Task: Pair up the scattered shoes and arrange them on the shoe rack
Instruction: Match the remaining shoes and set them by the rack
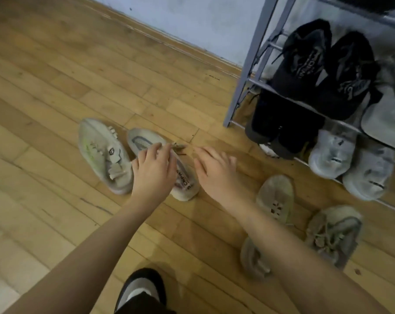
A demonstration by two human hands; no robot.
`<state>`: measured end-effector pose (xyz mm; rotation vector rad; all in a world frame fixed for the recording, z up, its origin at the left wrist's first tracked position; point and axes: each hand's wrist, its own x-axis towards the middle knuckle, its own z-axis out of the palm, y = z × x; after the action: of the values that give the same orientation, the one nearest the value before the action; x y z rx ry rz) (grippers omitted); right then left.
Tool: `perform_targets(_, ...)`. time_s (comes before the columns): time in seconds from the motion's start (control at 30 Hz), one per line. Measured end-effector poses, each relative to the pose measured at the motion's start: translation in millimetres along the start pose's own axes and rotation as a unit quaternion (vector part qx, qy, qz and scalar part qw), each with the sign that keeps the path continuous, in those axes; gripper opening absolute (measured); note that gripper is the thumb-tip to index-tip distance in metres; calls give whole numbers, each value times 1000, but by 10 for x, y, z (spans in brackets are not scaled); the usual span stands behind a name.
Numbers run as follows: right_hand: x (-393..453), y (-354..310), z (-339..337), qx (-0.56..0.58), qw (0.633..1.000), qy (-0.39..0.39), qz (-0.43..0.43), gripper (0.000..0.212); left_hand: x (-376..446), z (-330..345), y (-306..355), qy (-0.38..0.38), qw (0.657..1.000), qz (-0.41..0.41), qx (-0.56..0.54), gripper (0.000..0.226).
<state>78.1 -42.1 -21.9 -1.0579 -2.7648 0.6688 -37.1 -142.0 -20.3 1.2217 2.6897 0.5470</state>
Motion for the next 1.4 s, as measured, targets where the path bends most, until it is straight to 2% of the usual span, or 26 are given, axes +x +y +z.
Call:
perform_targets(0.23, 422, -714, 622, 4, 993, -54, -105, 39, 103, -105, -859, 23, 989, -143, 11, 50)
perform_targets(0.43, 606, -1051, 1093, -37, 986, -66, -147, 47, 197, -29, -1523, -45, 970, -239, 27, 53)
perform_targets(0.57, 695, -1086, 1282, -88, 982, -61, -154, 58, 264, 50, -1709, -76, 971, -223, 35, 53)
perform_targets(0.7, 641, -1103, 1329, -58, 978, -45, -196, 52, 188, 64, -1758, -42, 974, -221, -22, 48)
perform_targets(0.83, 530, -1134, 1320, -32, 977, -47, -207, 51, 16, 60, -1816, -19, 981, -174, -86, 47)
perform_targets(1.0, 391, -1110, 1334, -4, 978, -22, -207, 45, -315, 98, -1818, -23, 990, -127, -59, 44)
perform_targets(1.13, 394, -1118, 1334, 29, 979, -12, -204, 39, -416, 32, -1777, -33, 992, -112, -42, 53)
perform_targets(1.23, 320, -1075, 1334, 36, 978, 30, -202, 31, -464, -42, -1747, -13, 994, -102, -32, 58)
perform_targets(1.3, 311, -1042, 1336, 27, 981, 50, -185, 33, -435, -69, -1718, -17, 993, -112, -24, 52)
perform_targets(1.4, 423, -1053, 1338, -16, 988, 39, -151, 47, -205, -61, -1669, -32, 982, -179, -52, 56)
